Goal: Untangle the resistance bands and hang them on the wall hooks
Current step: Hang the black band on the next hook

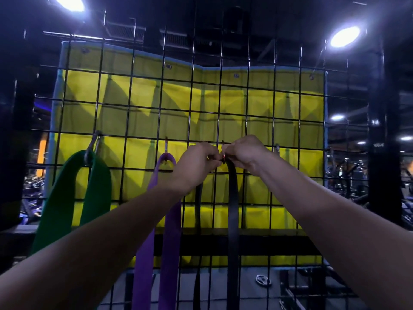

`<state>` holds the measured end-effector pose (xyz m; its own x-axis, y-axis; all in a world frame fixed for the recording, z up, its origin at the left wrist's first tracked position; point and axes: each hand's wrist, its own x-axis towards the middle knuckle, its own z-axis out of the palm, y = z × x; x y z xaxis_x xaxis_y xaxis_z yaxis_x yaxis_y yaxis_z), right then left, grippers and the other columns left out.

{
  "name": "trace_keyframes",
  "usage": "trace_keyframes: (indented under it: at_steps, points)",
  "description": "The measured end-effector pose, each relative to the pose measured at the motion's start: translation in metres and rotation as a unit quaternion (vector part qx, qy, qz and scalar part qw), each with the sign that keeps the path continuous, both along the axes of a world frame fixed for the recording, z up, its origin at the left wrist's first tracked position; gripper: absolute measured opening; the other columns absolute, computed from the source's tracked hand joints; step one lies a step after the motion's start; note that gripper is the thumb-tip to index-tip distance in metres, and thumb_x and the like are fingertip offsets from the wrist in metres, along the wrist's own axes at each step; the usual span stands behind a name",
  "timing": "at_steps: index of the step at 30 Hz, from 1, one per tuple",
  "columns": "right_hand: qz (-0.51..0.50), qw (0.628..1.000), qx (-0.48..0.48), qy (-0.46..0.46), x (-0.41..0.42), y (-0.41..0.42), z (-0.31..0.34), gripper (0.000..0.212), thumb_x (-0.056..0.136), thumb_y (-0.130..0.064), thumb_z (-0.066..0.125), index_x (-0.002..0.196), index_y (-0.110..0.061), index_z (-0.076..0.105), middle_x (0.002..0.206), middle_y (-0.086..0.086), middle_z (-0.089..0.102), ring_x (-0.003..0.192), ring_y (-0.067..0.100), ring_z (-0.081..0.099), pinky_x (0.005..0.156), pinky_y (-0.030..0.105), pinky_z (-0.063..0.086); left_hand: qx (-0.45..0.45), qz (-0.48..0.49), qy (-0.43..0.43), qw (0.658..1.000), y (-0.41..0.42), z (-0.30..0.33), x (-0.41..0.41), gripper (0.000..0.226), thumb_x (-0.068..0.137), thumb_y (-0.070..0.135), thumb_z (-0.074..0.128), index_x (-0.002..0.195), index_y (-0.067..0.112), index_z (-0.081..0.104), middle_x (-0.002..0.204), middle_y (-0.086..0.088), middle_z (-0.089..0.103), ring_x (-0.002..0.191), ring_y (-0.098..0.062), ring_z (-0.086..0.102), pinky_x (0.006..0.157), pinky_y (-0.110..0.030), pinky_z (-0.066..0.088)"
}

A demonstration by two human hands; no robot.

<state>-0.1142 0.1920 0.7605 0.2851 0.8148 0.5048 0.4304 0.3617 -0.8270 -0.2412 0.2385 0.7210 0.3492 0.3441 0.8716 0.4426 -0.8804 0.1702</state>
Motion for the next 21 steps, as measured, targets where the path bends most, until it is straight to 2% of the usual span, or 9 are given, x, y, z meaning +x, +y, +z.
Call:
trace_keyframes:
  at_steps: [3,7,8,11,13,14,17,19,21]
  points:
    - [-0.005,0.994,0.07,-0.078,0.006,-0.007,-0.018,0.016,0.085,-0.003,0.062,0.099,0.004,0.067,0.092,0.012,0.063,0.087,0.02,0.059,0.086,0.035,0.05,-0.01,-0.011,-0.053,0.998,0.001,-0.01,0.0,0.012,0.085,0.017,0.065,0.094,0.013,0.072,0.091,0.001,0.064,0.085,-0.013,0.059,0.077,-0.028,0.049]
    - [-0.045,0.979,0.1,-0.175,0.015,-0.009,-0.04,0.029,0.08,-0.008,0.07,0.108,-0.006,0.065,0.1,0.007,0.065,0.092,0.015,0.06,0.083,0.027,0.046,-0.025,-0.024,-0.103,0.994,0.0,-0.02,0.002,0.021,0.085,0.02,0.065,0.106,0.018,0.069,0.093,0.007,0.061,0.084,-0.002,0.054,0.071,-0.008,0.04]
    - [-0.054,0.974,0.105,-0.193,0.016,-0.008,-0.043,0.03,0.08,-0.01,0.07,0.109,-0.007,0.065,0.1,0.005,0.065,0.091,0.012,0.059,0.081,0.024,0.043,-0.04,-0.031,-0.108,0.993,0.0,-0.021,0.003,0.024,0.086,0.019,0.064,0.109,0.019,0.067,0.093,0.007,0.059,0.084,-0.001,0.053,0.071,-0.007,0.039]
    - [-0.069,0.961,0.136,-0.232,0.015,-0.004,-0.046,0.03,0.083,-0.011,0.067,0.112,-0.011,0.066,0.104,0.004,0.067,0.089,0.01,0.058,0.08,0.021,0.042,-0.081,-0.056,-0.121,0.988,0.0,-0.019,0.008,0.029,0.087,0.015,0.063,0.116,0.018,0.063,0.092,0.002,0.057,0.088,-0.007,0.052,0.08,-0.02,0.043]
    - [-0.085,0.95,0.153,-0.259,0.014,-0.001,-0.045,0.033,0.084,-0.008,0.064,0.117,-0.014,0.065,0.112,0.005,0.067,0.092,0.013,0.06,0.085,0.023,0.045,-0.094,-0.062,-0.127,0.985,-0.001,-0.017,0.011,0.032,0.088,0.01,0.06,0.119,0.016,0.061,0.097,-0.001,0.056,0.092,-0.01,0.052,0.085,-0.023,0.046]
    - [-0.098,0.945,0.16,-0.269,0.014,0.001,-0.045,0.036,0.085,-0.006,0.061,0.119,-0.016,0.064,0.115,0.006,0.066,0.096,0.017,0.061,0.088,0.026,0.046,-0.098,-0.066,-0.13,0.984,-0.002,-0.016,0.013,0.033,0.088,0.007,0.058,0.12,0.014,0.06,0.099,-0.002,0.055,0.092,-0.01,0.051,0.085,-0.019,0.045]
    - [-0.138,0.931,0.184,-0.284,0.015,0.004,-0.051,0.04,0.087,-0.002,0.056,0.122,-0.02,0.062,0.113,0.008,0.063,0.102,0.025,0.058,0.09,0.033,0.048,-0.073,-0.061,-0.115,0.989,-0.006,-0.017,0.015,0.036,0.09,0.002,0.054,0.126,0.008,0.057,0.102,-0.003,0.05,0.094,-0.01,0.048,0.076,0.004,0.035]
    - [-0.146,0.93,0.196,-0.276,0.018,0.006,-0.055,0.04,0.087,-0.001,0.056,0.122,-0.019,0.062,0.11,0.009,0.062,0.101,0.026,0.057,0.086,0.027,0.044,-0.057,-0.052,-0.096,0.992,-0.007,-0.017,0.018,0.038,0.09,0.0,0.052,0.128,0.008,0.055,0.103,-0.004,0.049,0.095,-0.01,0.047,0.072,0.008,0.03]
    - [-0.148,0.931,0.199,-0.268,0.02,0.007,-0.055,0.039,0.086,-0.001,0.056,0.121,-0.017,0.063,0.109,0.009,0.063,0.101,0.026,0.058,0.084,0.024,0.041,-0.056,-0.042,-0.083,0.994,-0.008,-0.016,0.02,0.041,0.091,-0.001,0.051,0.129,0.011,0.054,0.106,-0.004,0.05,0.096,-0.01,0.047,0.073,0.004,0.031]
